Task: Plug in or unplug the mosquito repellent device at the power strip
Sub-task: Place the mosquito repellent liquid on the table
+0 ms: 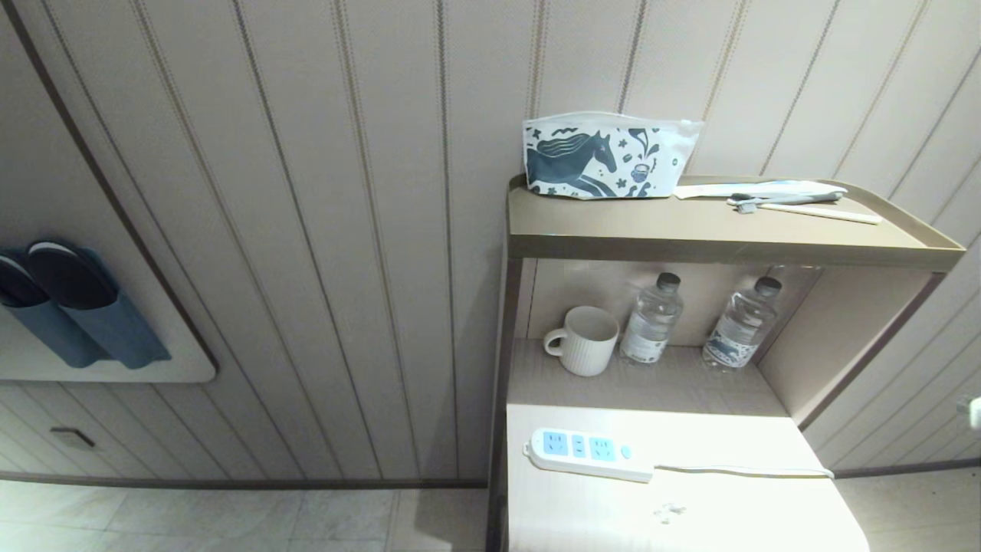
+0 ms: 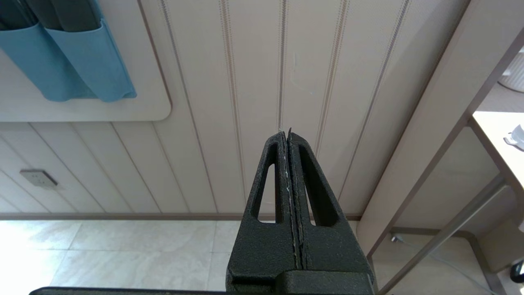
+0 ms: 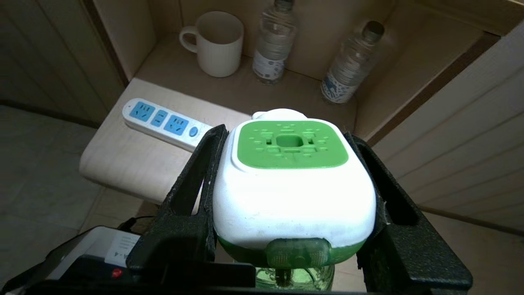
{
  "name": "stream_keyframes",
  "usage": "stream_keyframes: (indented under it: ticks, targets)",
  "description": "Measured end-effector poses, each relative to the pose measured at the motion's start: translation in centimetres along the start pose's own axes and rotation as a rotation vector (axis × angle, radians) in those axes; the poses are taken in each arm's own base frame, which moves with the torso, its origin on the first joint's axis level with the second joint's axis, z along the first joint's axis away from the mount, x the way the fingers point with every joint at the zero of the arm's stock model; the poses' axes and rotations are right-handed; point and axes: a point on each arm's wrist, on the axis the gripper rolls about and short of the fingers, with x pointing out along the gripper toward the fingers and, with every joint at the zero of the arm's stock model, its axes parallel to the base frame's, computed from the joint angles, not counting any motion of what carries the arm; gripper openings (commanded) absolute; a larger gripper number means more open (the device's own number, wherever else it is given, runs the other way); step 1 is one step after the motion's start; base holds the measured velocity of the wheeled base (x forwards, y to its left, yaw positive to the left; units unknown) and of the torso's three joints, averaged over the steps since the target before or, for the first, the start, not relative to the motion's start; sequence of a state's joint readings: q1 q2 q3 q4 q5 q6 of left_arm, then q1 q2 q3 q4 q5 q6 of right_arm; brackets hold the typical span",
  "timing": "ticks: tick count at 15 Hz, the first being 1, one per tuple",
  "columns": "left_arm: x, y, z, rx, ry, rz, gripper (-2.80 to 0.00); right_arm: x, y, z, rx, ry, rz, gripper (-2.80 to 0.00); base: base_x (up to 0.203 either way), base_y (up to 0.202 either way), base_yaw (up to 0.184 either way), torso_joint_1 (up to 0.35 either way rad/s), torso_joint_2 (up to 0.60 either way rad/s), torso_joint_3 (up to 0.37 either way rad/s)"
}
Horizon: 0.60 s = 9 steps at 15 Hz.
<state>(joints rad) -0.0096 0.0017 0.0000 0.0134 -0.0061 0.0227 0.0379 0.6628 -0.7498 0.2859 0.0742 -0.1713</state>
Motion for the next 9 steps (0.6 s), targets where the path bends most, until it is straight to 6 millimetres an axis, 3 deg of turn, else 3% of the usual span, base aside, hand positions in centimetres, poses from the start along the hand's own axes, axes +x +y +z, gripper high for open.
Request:
stream_keyframes:
  ticks: [9]
  targets:
    - [0.0, 0.0, 0.0, 0.0, 0.0, 0.0, -2.8, 1.3, 0.2, -0.3, 0.076, 0.047, 0.095, -2.8, 0.0, 0.0, 0.0, 0.0, 0.0, 0.0]
